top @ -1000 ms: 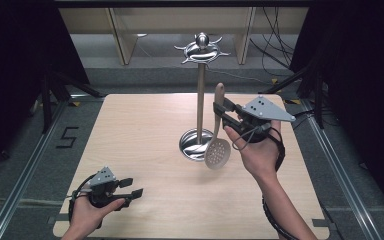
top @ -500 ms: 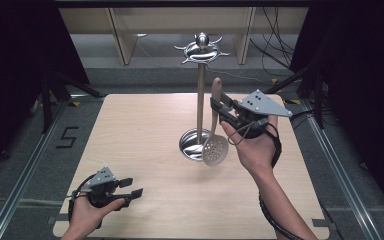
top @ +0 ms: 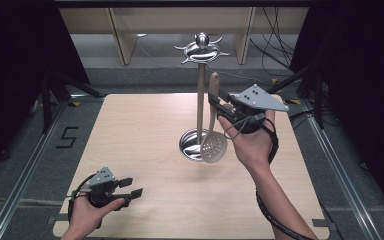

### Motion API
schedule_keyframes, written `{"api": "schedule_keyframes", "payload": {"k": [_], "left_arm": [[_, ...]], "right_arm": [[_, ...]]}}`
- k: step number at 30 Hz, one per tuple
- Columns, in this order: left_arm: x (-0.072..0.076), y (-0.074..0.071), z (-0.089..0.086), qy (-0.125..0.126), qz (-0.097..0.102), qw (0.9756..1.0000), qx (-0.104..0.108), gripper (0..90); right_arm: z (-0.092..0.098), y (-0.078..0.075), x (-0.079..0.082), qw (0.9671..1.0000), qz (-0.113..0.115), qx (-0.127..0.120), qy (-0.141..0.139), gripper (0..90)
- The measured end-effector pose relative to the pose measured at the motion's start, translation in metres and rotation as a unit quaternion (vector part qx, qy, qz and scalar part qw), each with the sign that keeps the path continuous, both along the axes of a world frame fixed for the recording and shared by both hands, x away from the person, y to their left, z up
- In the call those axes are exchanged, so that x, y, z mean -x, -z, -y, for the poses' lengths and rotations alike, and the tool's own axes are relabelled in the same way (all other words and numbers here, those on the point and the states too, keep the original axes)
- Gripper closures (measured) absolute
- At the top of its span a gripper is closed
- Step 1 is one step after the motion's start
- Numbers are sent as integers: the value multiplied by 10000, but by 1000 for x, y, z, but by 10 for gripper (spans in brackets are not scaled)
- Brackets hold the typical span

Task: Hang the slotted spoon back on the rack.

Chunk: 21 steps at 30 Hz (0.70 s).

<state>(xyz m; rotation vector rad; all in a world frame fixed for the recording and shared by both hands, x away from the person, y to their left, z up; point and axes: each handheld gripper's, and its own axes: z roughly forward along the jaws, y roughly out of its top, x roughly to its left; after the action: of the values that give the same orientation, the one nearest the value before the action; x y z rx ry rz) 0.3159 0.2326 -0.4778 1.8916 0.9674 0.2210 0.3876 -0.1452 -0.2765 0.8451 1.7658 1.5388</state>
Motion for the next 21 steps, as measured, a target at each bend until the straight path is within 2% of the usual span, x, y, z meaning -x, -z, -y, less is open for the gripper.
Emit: {"api": "schedule_keyframes", "payload": {"k": [2, 3, 7, 8, 9, 21], "left_arm": [[0, -1, -1, 18, -25, 10000, -55, 381], [0, -1, -1, 17, -25, 10000, -54, 381], [0, -1, 0, -2, -32, 10000, -18, 381], [0, -1, 0, 1, -32, 10000, -20, 381], [0, -1, 0, 2, -30, 10000, -20, 381], [0, -1, -1, 12, -32, 10000, -47, 381]], "right_arm": [[-2, -1, 0, 10000, -56, -48, -5, 688], [-2, -3, -2, 10000, 4, -19, 35, 688], [-5, -4, -3, 10000, -18, -77, 44, 688], [-6, -4, -4, 9999, 48, -74, 62, 689], [-8, -5, -4, 9999, -15, -109, 40, 688], [-15, -11, -7, 9998, 19, -86, 190, 688]]}}
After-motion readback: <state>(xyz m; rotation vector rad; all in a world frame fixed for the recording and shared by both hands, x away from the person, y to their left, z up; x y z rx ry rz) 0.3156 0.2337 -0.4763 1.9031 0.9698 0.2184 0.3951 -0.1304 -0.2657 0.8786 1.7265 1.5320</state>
